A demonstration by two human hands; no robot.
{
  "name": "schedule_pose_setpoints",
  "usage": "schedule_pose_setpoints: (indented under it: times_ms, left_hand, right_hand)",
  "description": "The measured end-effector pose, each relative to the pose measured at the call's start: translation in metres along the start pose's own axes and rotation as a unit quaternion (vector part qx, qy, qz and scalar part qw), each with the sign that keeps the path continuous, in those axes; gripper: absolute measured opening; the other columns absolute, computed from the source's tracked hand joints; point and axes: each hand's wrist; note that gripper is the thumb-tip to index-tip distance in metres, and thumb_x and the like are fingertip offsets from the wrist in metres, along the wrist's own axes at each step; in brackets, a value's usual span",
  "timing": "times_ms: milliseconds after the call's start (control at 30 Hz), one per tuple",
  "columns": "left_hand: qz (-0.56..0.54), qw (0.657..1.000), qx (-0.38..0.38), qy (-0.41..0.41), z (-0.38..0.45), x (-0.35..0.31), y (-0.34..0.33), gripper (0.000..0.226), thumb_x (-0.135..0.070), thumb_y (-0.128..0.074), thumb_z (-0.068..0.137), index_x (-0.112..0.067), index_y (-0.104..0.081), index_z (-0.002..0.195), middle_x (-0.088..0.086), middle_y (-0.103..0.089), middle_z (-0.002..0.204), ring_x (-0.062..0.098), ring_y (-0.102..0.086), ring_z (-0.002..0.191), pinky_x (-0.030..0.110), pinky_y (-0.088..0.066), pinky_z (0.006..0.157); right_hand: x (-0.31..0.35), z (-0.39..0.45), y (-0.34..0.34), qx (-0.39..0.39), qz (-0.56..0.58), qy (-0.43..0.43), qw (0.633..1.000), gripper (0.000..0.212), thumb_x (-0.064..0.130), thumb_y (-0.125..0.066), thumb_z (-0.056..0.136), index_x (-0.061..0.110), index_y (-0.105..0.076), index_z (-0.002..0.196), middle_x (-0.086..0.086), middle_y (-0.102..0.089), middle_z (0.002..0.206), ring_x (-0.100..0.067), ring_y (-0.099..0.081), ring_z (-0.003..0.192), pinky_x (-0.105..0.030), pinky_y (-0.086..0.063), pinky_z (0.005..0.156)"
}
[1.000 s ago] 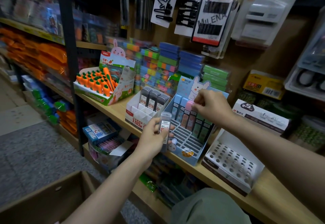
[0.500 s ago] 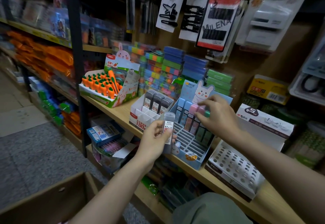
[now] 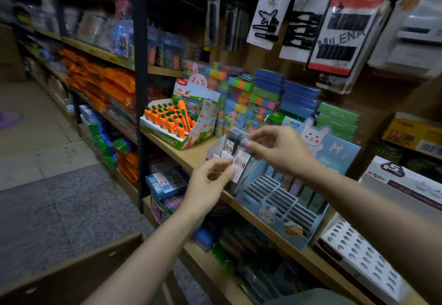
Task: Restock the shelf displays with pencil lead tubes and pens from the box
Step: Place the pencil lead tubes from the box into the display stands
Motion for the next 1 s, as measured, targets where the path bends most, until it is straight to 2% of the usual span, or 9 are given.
schedule_pose_setpoints:
  times_ms: [67, 167, 200, 267, 400, 633, 767, 900, 1000]
  left_hand:
    - [0.034, 0.997, -0.074, 0.005, 0.007, 0.006, 0.012, 0.016, -0.031, -0.071, 0.085, -0.031, -0.064, 0.1, -0.01, -0.067, 0.103, 0.008, -0.062, 0.096, 0.01, -0.047, 0.074]
    - [0.108, 0.988, -0.101, 0.052, 0.014, 0.023, 0.021, 0.062, -0.041, -0.082, 0.071, -0.028, -0.048, 0.121, -0.006, -0.043, 0.128, 0.007, -0.049, 0.112, 0.02, -0.044, 0.093]
    - [0.141, 0.984, -0.086, 0.06, 0.015, 0.028, 0.022, 0.078, -0.044, -0.084, 0.067, -0.028, -0.042, 0.13, -0.006, -0.035, 0.134, 0.008, -0.043, 0.119, 0.025, -0.04, 0.101]
    - [0.172, 0.982, -0.053, 0.06, 0.019, 0.036, 0.021, 0.101, -0.049, -0.086, 0.061, -0.026, -0.03, 0.142, -0.007, -0.025, 0.141, 0.01, -0.034, 0.129, 0.028, -0.033, 0.107]
    - [0.176, 0.982, -0.026, 0.061, 0.031, 0.042, 0.011, 0.126, -0.052, -0.09, 0.05, -0.027, -0.018, 0.149, -0.01, -0.019, 0.147, 0.013, -0.03, 0.136, 0.026, -0.031, 0.107]
    - [0.224, 0.974, -0.039, 0.016, 0.033, 0.048, -0.004, 0.128, -0.048, -0.092, 0.049, -0.022, -0.017, 0.149, -0.008, -0.022, 0.144, 0.017, -0.023, 0.138, 0.036, -0.032, 0.112]
    - [0.221, 0.974, -0.053, 0.008, 0.031, 0.048, -0.006, 0.123, -0.049, -0.091, 0.049, -0.023, -0.02, 0.147, -0.008, -0.024, 0.142, 0.017, -0.026, 0.136, 0.036, -0.033, 0.111]
    - [0.222, 0.974, -0.055, 0.01, 0.03, 0.049, -0.006, 0.124, -0.049, -0.091, 0.049, -0.025, -0.019, 0.147, -0.009, -0.024, 0.141, 0.017, -0.027, 0.136, 0.035, -0.034, 0.111]
    - [0.213, 0.976, -0.041, 0.015, 0.029, 0.045, -0.005, 0.125, -0.047, -0.091, 0.052, -0.025, -0.016, 0.15, -0.007, -0.023, 0.144, 0.016, -0.027, 0.136, 0.028, -0.032, 0.108]
  right_hand:
    - [0.002, 0.022, 0.004, -0.073, -0.007, -0.002, 0.997, 0.01, 0.03, -0.075, 0.084, 0.021, -0.073, 0.09, 0.004, -0.072, 0.082, -0.01, -0.071, 0.076, -0.035, -0.06, 0.077]
    - [0.002, 0.048, 0.002, -0.167, -0.035, 0.024, 0.985, 0.006, 0.029, -0.072, 0.085, 0.023, -0.071, 0.086, 0.013, -0.067, 0.076, 0.007, -0.062, 0.065, -0.003, -0.047, 0.064]
    - [0.001, 0.053, -0.002, -0.178, -0.055, 0.032, 0.982, 0.005, 0.028, -0.071, 0.086, 0.023, -0.071, 0.086, 0.017, -0.064, 0.073, 0.008, -0.059, 0.062, 0.0, -0.042, 0.058]
    - [-0.004, 0.061, -0.014, -0.169, -0.081, 0.043, 0.981, 0.007, 0.027, -0.069, 0.087, 0.02, -0.071, 0.089, 0.015, -0.063, 0.071, 0.004, -0.059, 0.064, -0.004, -0.043, 0.06]
    - [-0.016, 0.072, -0.038, -0.15, -0.106, 0.038, 0.982, 0.011, 0.024, -0.068, 0.088, 0.015, -0.071, 0.092, 0.004, -0.068, 0.08, -0.012, -0.064, 0.074, -0.029, -0.055, 0.075]
    - [-0.024, 0.073, -0.055, -0.118, -0.17, 0.04, 0.977, 0.015, 0.033, -0.074, 0.083, 0.019, -0.074, 0.087, 0.002, -0.073, 0.08, -0.016, -0.068, 0.08, -0.041, -0.056, 0.079]
    - [-0.03, 0.075, -0.058, -0.118, -0.216, 0.021, 0.969, 0.017, 0.041, -0.074, 0.081, 0.024, -0.075, 0.084, 0.002, -0.071, 0.088, -0.021, -0.064, 0.089, -0.044, -0.049, 0.086]
    - [-0.031, 0.076, -0.06, -0.126, -0.28, 0.035, 0.951, 0.021, 0.045, -0.069, 0.085, 0.026, -0.076, 0.089, -0.001, -0.063, 0.1, -0.024, -0.057, 0.096, -0.039, -0.035, 0.084]
    - [-0.029, 0.07, -0.057, -0.103, -0.339, 0.058, 0.933, 0.027, 0.046, -0.06, 0.091, 0.026, -0.075, 0.103, -0.004, -0.061, 0.107, -0.026, -0.056, 0.1, -0.041, -0.035, 0.085]
Point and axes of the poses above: each hand's wrist, its own z-axis towards the middle knuckle, its own y-axis out of the back of the hand, x = y × z
